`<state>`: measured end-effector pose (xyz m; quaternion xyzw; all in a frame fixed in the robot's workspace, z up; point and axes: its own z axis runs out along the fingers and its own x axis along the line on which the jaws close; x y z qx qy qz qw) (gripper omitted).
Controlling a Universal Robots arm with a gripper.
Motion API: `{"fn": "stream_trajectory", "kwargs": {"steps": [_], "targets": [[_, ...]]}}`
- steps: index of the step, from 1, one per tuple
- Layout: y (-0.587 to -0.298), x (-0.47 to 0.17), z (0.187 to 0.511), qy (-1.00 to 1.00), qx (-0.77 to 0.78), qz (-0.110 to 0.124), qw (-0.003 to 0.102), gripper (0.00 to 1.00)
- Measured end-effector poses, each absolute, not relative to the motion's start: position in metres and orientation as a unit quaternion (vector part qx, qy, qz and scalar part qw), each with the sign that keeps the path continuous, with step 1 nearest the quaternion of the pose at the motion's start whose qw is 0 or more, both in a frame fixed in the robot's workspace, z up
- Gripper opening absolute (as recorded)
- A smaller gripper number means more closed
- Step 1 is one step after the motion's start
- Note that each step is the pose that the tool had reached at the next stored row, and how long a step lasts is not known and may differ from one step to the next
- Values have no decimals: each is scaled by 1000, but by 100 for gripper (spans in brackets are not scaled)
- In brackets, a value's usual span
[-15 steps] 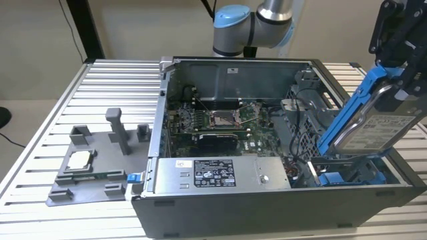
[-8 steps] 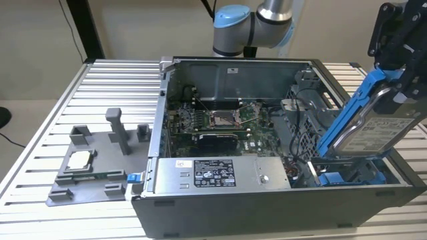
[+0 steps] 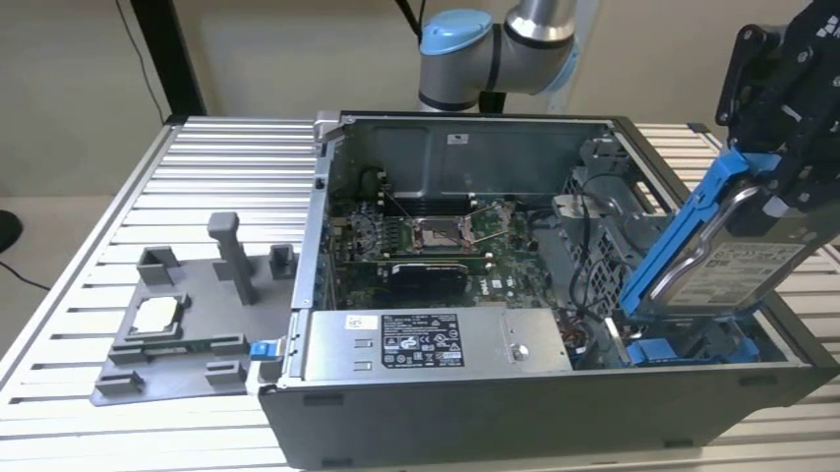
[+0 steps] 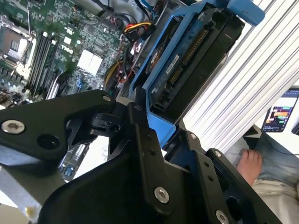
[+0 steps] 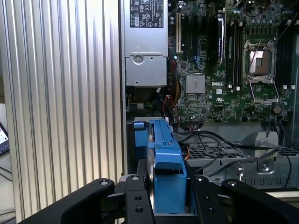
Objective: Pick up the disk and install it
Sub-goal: 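Insert the disk into the insertion slot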
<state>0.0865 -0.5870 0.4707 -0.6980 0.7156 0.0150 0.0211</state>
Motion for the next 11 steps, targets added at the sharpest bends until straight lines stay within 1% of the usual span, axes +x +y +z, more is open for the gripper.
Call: {"fn": "stream_trajectory", "kwargs": {"steps": [11], "targets": [[-584,91,453,715,-699,15,21,0]]}}
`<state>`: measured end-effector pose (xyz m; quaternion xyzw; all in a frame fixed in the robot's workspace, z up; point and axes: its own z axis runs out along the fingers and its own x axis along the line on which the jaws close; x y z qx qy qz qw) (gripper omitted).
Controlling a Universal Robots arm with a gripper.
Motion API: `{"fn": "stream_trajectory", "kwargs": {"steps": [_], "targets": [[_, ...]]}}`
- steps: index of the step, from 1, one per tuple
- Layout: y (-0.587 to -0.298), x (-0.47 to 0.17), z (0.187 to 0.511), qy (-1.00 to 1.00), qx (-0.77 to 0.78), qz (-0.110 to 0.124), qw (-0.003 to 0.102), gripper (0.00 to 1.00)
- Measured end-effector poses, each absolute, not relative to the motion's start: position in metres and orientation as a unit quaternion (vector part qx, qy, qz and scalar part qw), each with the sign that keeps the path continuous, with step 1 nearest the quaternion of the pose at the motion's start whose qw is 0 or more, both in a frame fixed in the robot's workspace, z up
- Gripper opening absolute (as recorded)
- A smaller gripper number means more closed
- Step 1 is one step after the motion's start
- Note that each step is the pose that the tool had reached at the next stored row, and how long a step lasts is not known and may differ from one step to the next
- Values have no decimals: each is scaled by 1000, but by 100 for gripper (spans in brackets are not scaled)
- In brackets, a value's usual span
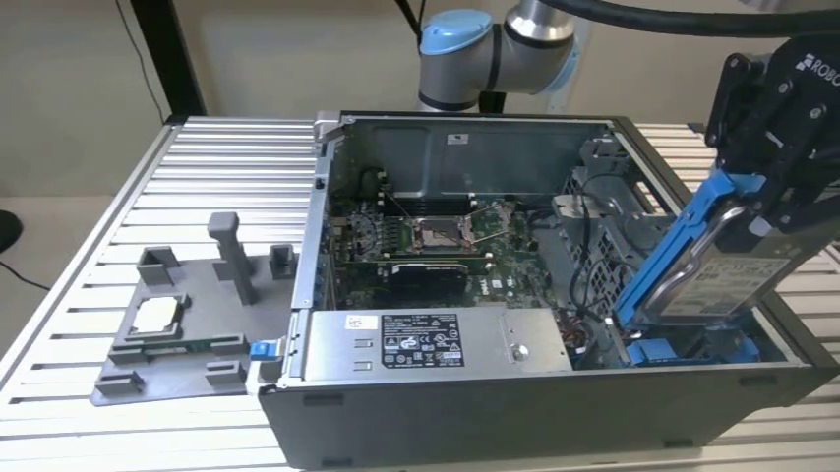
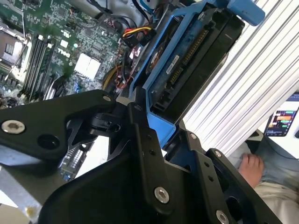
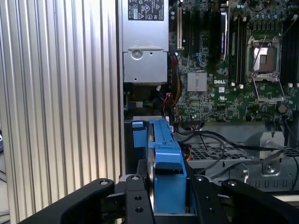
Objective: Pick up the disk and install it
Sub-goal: 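Insert the disk into the insertion slot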
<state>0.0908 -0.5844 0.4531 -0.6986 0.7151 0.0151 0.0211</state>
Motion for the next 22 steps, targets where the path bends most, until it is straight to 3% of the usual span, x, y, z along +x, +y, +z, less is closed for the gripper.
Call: {"fn": "stream_trajectory", "kwargs": {"steps": [22], "targets": [[-581,100,423,713,-701,16,20,0]]}}
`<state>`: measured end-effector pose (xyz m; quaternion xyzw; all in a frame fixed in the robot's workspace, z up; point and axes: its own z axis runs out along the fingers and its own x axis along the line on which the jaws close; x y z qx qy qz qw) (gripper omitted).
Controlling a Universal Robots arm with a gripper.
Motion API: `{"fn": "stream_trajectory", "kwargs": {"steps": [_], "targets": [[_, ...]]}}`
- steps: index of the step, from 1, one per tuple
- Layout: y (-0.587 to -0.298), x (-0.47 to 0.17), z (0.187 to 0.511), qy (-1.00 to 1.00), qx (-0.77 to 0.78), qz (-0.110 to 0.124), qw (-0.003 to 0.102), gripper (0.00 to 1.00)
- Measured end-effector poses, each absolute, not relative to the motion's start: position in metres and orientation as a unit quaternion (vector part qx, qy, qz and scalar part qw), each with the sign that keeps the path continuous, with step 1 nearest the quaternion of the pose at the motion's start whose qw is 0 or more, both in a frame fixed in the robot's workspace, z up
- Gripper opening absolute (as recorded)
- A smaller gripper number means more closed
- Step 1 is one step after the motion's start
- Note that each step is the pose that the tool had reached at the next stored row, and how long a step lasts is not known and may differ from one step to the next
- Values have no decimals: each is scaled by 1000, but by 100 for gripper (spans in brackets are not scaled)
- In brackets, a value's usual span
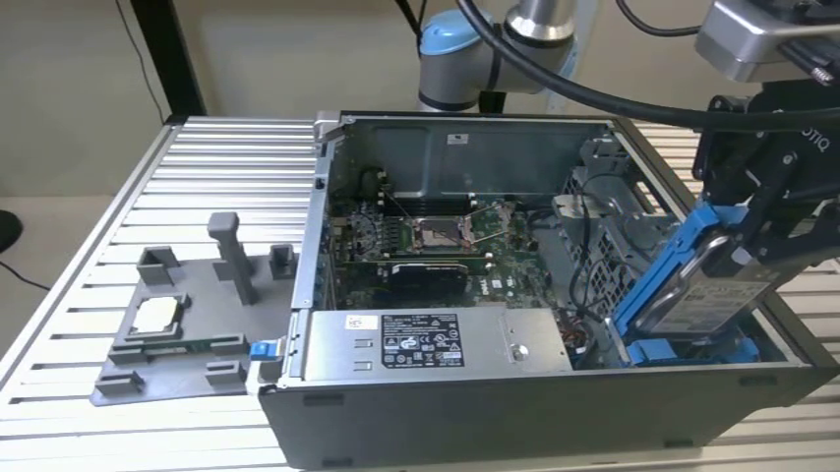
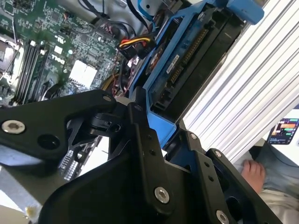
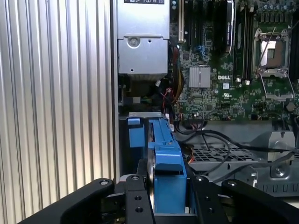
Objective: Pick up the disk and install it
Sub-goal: 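Insert the disk into the insertion slot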
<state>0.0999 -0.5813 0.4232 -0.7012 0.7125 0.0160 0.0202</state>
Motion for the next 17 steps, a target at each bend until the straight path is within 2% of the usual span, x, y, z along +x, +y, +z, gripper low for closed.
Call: {"fn": "stream_trajectory", "kwargs": {"steps": [13,14,17], "targets": [[-581,100,418,712,-702,16,20,0],[-581,100,418,712,-702,16,20,100],[-581,100,418,712,-702,16,20,100]]}}
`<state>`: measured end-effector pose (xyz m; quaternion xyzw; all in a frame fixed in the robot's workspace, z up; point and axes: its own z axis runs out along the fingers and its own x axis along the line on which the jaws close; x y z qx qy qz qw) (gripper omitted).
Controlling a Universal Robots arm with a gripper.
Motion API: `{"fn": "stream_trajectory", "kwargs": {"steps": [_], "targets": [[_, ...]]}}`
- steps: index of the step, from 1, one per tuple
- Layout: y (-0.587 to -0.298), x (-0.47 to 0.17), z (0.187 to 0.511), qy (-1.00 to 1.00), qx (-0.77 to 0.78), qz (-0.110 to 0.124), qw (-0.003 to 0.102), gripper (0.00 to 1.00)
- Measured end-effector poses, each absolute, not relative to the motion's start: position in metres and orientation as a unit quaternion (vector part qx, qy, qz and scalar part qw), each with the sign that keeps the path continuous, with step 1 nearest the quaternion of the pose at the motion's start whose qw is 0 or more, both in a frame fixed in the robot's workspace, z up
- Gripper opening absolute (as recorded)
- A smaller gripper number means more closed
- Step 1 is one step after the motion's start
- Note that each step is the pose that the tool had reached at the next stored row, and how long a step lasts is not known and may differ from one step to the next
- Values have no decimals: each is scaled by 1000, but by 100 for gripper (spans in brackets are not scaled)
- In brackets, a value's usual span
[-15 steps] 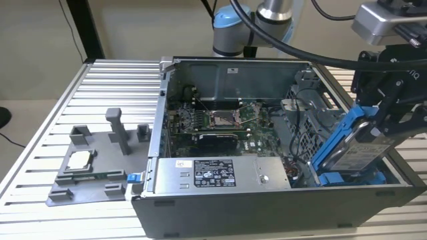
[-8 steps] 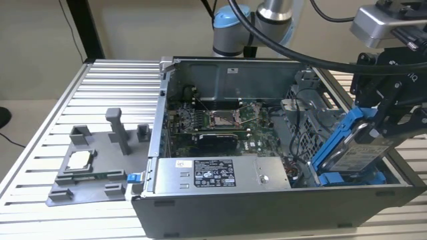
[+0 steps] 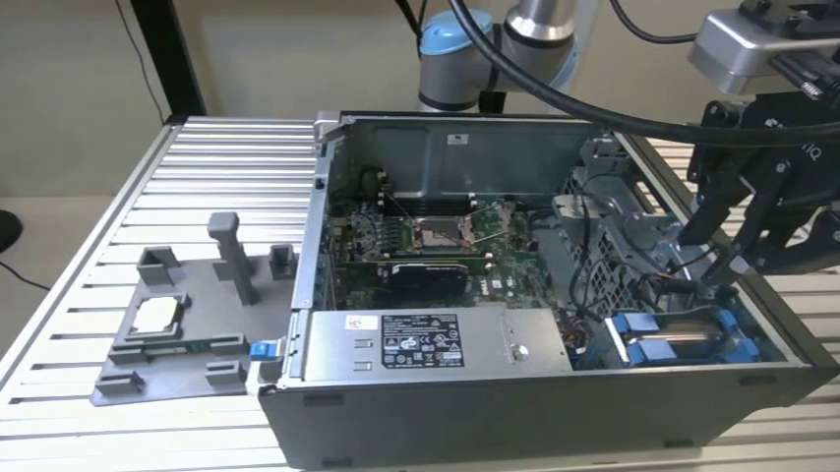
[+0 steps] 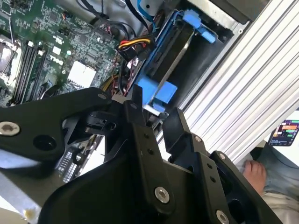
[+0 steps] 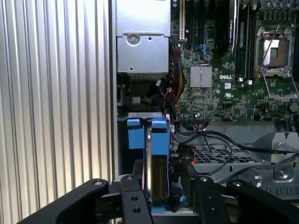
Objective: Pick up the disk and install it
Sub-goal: 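Insert the disk into the insertion slot, then insert the first disk wire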
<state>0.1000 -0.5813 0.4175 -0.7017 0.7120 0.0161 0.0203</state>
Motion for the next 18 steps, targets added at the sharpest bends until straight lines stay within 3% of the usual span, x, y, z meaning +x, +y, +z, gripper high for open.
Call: {"fn": "stream_trajectory", "kwargs": {"steps": [18], "targets": [[-581,100,417,712,-702,16,20,100]]}}
